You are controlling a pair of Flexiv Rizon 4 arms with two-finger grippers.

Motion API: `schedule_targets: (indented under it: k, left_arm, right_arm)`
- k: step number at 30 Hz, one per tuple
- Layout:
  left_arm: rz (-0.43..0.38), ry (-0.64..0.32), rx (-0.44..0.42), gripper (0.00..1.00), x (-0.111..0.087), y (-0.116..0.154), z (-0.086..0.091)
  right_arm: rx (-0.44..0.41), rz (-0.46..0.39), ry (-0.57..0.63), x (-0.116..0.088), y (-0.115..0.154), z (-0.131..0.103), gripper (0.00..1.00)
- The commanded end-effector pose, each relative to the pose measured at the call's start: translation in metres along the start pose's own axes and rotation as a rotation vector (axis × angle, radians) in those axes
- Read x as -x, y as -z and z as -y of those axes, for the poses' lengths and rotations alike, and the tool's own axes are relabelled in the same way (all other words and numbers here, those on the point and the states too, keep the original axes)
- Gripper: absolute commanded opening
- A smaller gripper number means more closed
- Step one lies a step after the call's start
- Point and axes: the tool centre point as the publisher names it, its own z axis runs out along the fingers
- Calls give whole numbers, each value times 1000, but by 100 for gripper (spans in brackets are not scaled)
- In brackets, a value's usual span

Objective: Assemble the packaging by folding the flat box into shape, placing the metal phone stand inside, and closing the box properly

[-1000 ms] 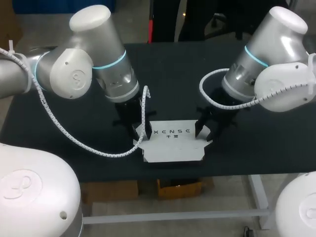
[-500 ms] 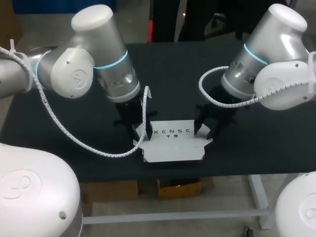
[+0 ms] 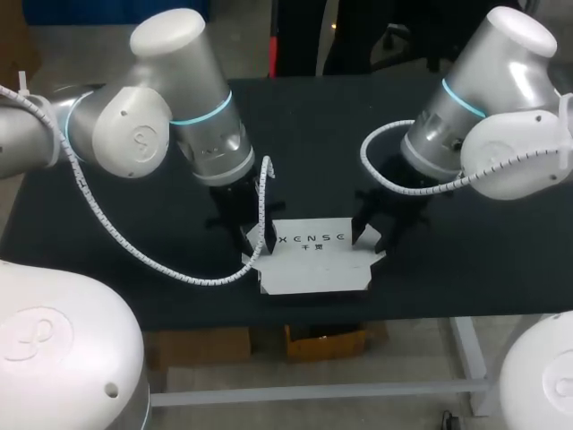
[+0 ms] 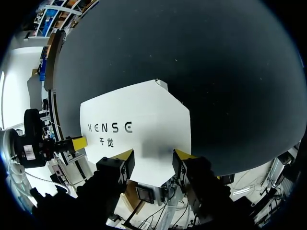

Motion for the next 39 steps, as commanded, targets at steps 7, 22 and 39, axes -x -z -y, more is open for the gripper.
schedule_targets:
  k: [7, 22, 39]
  left_arm:
    - [7, 1, -2, 29, -1, 0, 0]
    - [10, -2, -16, 27, 1, -1, -2]
    - [-20, -41, -45, 33, 4, -4, -8]
  right_arm:
    - [0, 4, -1, -1, 1, 1, 48]
    - [76, 10, 20, 0, 1, 2, 64]
    - [102, -19, 22, 6, -12, -1, 54]
